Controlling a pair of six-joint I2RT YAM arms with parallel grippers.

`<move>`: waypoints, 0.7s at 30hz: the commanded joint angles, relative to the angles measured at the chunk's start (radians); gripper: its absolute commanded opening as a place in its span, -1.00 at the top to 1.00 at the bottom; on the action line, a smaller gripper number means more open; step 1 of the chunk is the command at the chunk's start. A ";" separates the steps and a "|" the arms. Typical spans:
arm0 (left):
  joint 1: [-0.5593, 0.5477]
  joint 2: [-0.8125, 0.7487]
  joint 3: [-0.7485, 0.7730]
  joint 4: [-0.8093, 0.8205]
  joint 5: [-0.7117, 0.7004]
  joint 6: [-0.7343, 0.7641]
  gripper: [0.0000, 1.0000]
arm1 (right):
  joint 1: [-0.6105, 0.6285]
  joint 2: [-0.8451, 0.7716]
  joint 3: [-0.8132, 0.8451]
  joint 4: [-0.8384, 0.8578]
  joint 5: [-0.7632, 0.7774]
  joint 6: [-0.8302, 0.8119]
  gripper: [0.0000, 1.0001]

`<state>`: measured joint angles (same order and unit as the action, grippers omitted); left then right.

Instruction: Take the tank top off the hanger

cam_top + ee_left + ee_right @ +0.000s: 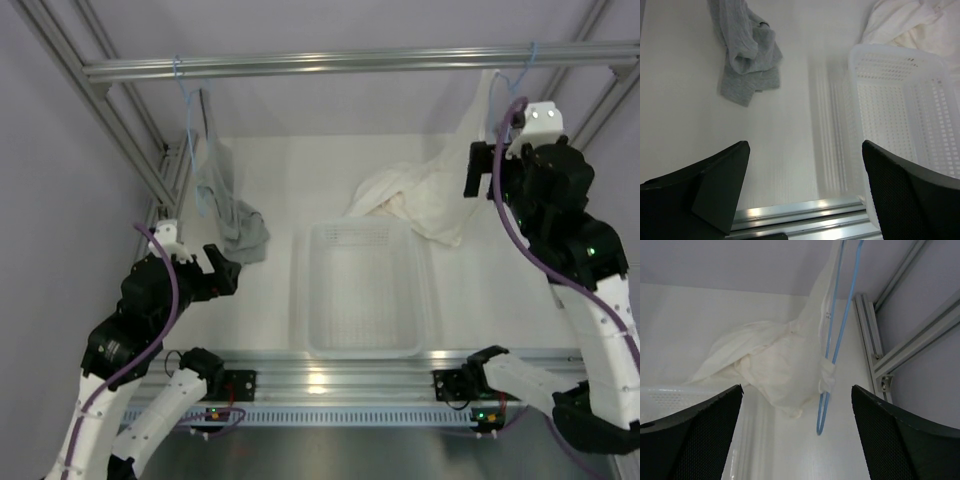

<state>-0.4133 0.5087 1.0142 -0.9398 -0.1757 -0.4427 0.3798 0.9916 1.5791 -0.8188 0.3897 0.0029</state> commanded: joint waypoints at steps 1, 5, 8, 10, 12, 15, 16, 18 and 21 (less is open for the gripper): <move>-0.002 0.007 -0.005 0.056 0.056 0.019 -0.98 | -0.074 0.117 0.051 0.157 -0.054 -0.101 -0.73; -0.002 -0.002 -0.005 0.055 0.056 0.021 -0.98 | -0.255 0.229 0.151 0.162 -0.260 -0.083 -0.61; -0.002 -0.015 -0.005 0.055 0.055 0.021 -0.98 | -0.285 0.295 0.183 0.170 -0.317 -0.084 -0.58; -0.004 -0.021 -0.005 0.055 0.061 0.022 -0.98 | -0.291 0.321 0.182 0.173 -0.304 -0.086 -0.55; -0.002 -0.029 -0.005 0.056 0.062 0.022 -0.98 | -0.311 0.332 0.159 0.196 -0.321 -0.087 -0.44; -0.002 -0.032 -0.006 0.056 0.065 0.024 -0.98 | -0.338 0.354 0.115 0.240 -0.330 -0.083 0.04; -0.002 -0.032 -0.005 0.055 0.068 0.022 -0.98 | -0.344 0.348 0.101 0.256 -0.327 -0.080 0.09; -0.002 -0.032 -0.023 0.056 0.094 0.012 -0.98 | -0.351 0.340 0.064 0.297 -0.311 -0.070 0.12; -0.004 -0.027 -0.040 0.058 0.107 -0.011 -0.98 | -0.352 0.332 0.042 0.317 -0.305 -0.067 0.29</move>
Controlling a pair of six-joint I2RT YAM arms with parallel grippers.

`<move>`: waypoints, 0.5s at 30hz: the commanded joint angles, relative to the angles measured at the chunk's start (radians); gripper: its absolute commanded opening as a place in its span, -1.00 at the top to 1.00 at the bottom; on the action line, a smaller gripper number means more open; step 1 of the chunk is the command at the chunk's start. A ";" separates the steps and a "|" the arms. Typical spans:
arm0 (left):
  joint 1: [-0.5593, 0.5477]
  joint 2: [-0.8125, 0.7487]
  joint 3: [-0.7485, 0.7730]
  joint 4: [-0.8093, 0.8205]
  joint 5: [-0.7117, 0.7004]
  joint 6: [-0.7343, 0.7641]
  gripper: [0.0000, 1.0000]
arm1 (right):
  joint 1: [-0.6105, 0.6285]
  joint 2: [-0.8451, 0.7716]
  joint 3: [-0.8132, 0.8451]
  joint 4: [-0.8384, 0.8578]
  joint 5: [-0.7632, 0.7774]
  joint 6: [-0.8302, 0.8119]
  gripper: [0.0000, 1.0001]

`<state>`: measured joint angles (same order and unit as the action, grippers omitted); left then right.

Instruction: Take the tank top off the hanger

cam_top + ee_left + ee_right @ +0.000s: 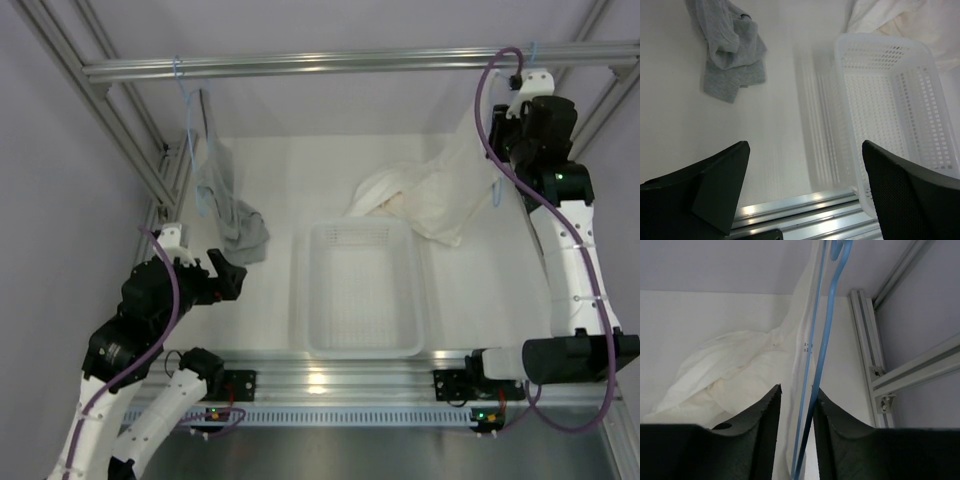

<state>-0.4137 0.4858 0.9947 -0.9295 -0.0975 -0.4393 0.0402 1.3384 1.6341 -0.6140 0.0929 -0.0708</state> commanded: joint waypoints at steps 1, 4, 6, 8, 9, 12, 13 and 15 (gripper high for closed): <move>-0.004 -0.004 -0.027 0.049 0.027 -0.021 -0.98 | -0.013 -0.016 -0.017 0.123 -0.005 0.008 0.43; -0.004 -0.006 -0.027 0.049 0.025 -0.022 -0.98 | -0.016 -0.022 -0.040 0.143 0.007 0.005 0.72; -0.002 -0.010 -0.027 0.049 0.022 -0.022 -0.98 | -0.017 -0.025 -0.043 0.149 0.005 0.003 0.87; -0.002 -0.013 -0.028 0.050 0.022 -0.024 -0.98 | -0.020 -0.038 -0.046 0.160 0.002 0.006 1.00; -0.002 -0.013 -0.030 0.054 0.024 -0.024 -0.98 | -0.020 -0.042 -0.049 0.166 0.004 0.006 1.00; -0.004 -0.013 -0.031 0.054 0.027 -0.022 -0.98 | -0.020 -0.068 -0.056 0.189 0.022 0.014 1.00; -0.004 -0.013 -0.031 0.054 0.027 -0.024 -0.98 | -0.020 -0.085 -0.063 0.198 0.025 0.014 1.00; -0.002 -0.013 -0.033 0.055 0.027 -0.022 -0.98 | -0.020 -0.111 -0.071 0.221 0.036 0.022 1.00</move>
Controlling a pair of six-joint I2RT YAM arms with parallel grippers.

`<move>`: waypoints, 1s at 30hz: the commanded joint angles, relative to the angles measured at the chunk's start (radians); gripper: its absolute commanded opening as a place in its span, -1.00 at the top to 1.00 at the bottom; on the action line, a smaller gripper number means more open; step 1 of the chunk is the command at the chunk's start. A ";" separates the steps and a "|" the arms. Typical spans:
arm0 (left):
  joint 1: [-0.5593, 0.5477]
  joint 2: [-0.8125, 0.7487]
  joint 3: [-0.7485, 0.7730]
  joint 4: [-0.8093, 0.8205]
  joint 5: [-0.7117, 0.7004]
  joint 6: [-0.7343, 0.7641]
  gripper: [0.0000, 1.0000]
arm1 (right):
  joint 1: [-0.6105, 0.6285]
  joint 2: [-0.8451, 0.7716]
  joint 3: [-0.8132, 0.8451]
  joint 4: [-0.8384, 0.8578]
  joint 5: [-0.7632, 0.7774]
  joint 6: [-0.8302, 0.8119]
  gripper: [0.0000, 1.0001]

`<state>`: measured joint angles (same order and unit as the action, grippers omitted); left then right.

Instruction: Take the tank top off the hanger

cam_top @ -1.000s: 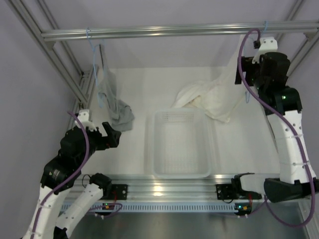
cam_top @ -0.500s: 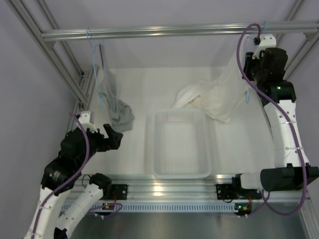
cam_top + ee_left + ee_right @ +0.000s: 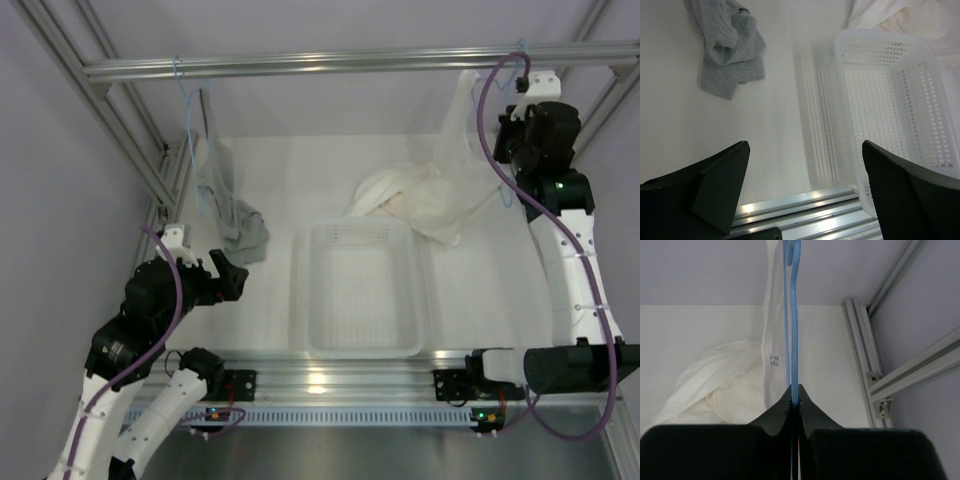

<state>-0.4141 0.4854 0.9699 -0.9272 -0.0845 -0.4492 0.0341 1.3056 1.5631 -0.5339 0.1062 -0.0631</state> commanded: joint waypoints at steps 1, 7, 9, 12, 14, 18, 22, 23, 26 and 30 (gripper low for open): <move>-0.002 -0.014 -0.008 0.053 0.014 -0.013 -0.98 | -0.014 -0.084 -0.003 0.147 0.026 0.022 1.00; -0.002 -0.019 -0.008 0.053 0.011 -0.014 -0.98 | -0.023 -0.144 -0.037 0.210 0.064 0.052 1.00; -0.003 -0.022 -0.011 0.053 0.009 -0.016 -0.98 | -0.025 -0.173 -0.055 0.233 0.066 0.057 1.00; -0.003 -0.024 -0.011 0.053 0.011 -0.016 -0.98 | -0.023 -0.186 -0.075 0.256 0.061 0.057 1.00; -0.003 -0.024 -0.011 0.053 0.008 -0.016 -0.98 | -0.023 -0.190 -0.081 0.258 0.055 0.057 1.00; -0.002 -0.025 -0.011 0.053 0.009 -0.016 -0.98 | -0.025 -0.238 -0.098 0.290 0.056 0.057 1.00; -0.003 -0.025 -0.011 0.053 0.008 -0.016 -0.98 | -0.023 -0.270 -0.104 0.267 0.018 0.057 1.00; -0.003 -0.025 -0.011 0.053 0.008 -0.016 -0.98 | -0.025 -0.281 -0.112 0.267 0.016 0.057 1.00; -0.002 -0.028 -0.011 0.053 0.006 -0.016 -0.98 | -0.023 -0.319 -0.147 0.265 0.026 0.057 1.00; -0.002 -0.030 -0.011 0.053 0.003 -0.017 -0.98 | -0.025 -0.390 -0.196 0.259 0.059 0.057 1.00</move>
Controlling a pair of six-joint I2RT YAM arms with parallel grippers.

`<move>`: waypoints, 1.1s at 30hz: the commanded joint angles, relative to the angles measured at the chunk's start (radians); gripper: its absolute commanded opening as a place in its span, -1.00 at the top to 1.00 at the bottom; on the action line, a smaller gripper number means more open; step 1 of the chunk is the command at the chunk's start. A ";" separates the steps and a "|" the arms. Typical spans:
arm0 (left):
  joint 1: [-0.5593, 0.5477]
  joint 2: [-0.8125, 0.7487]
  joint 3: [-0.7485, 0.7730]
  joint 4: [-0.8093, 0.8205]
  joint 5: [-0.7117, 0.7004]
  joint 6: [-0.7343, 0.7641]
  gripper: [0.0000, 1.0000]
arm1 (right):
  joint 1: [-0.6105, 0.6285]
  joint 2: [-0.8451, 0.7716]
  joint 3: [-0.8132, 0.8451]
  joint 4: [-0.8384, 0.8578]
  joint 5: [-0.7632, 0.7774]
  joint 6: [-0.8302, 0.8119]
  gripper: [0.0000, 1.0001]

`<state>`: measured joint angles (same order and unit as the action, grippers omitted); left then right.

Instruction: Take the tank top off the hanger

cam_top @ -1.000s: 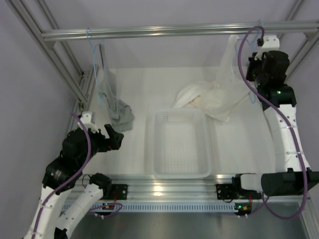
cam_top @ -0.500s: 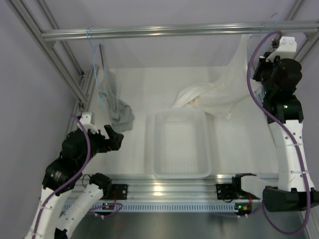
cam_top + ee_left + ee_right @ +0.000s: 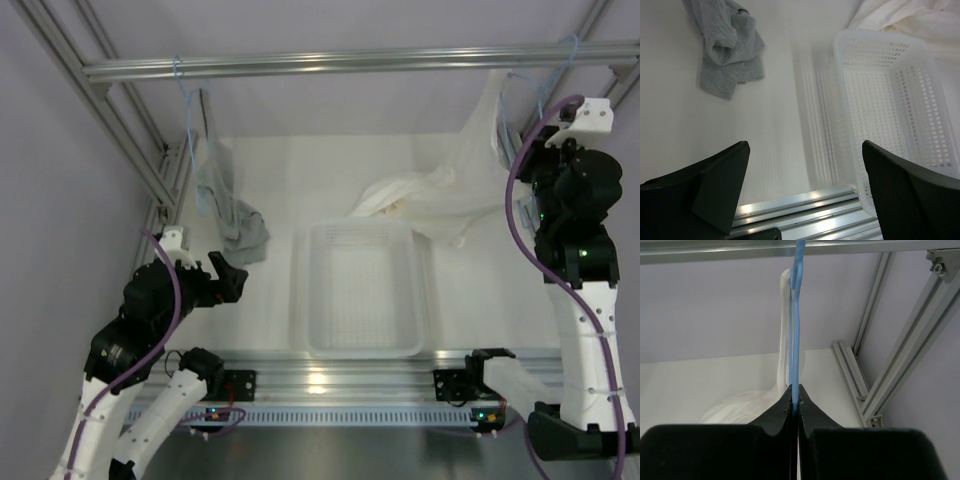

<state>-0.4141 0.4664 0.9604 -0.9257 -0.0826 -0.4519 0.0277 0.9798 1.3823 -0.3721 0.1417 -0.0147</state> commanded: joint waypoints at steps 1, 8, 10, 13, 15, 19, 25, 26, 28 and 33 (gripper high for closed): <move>-0.002 -0.009 -0.002 0.051 0.001 -0.013 -0.98 | -0.017 -0.076 -0.020 0.091 0.041 0.009 1.00; -0.002 -0.003 -0.002 0.051 0.004 -0.013 -0.98 | -0.018 -0.139 0.015 -0.037 0.133 0.044 1.00; -0.002 0.000 -0.002 0.051 0.006 -0.011 -0.98 | -0.018 -0.142 0.073 -0.092 0.150 0.042 1.00; -0.002 0.017 0.011 0.051 0.023 0.005 -0.98 | -0.017 -0.164 0.141 -0.186 0.124 0.051 1.00; -0.002 0.035 0.035 0.053 0.076 0.018 -0.98 | -0.017 -0.158 0.194 -0.279 0.075 0.048 1.00; -0.002 0.115 0.078 0.109 0.283 0.022 -0.98 | -0.017 -0.164 0.227 -0.398 -0.083 0.036 1.00; -0.003 0.274 0.126 0.263 0.561 -0.031 -0.98 | -0.018 -0.260 0.198 -0.487 -0.117 0.042 1.00; -0.003 0.296 0.130 0.334 0.585 -0.048 -0.98 | -0.018 -0.286 0.201 -0.504 -0.125 0.041 1.00; -0.020 0.365 0.136 0.425 0.636 -0.106 -0.98 | -0.017 -0.309 0.198 -0.544 -0.140 0.045 1.00; -0.318 0.590 0.219 0.661 0.459 -0.125 -0.98 | -0.018 -0.374 0.189 -0.576 -0.292 0.070 1.00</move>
<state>-0.5686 0.9424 1.0977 -0.5156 0.4221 -0.5526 0.0257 0.6323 1.5650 -0.9264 -0.0372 0.0322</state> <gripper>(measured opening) 0.990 0.006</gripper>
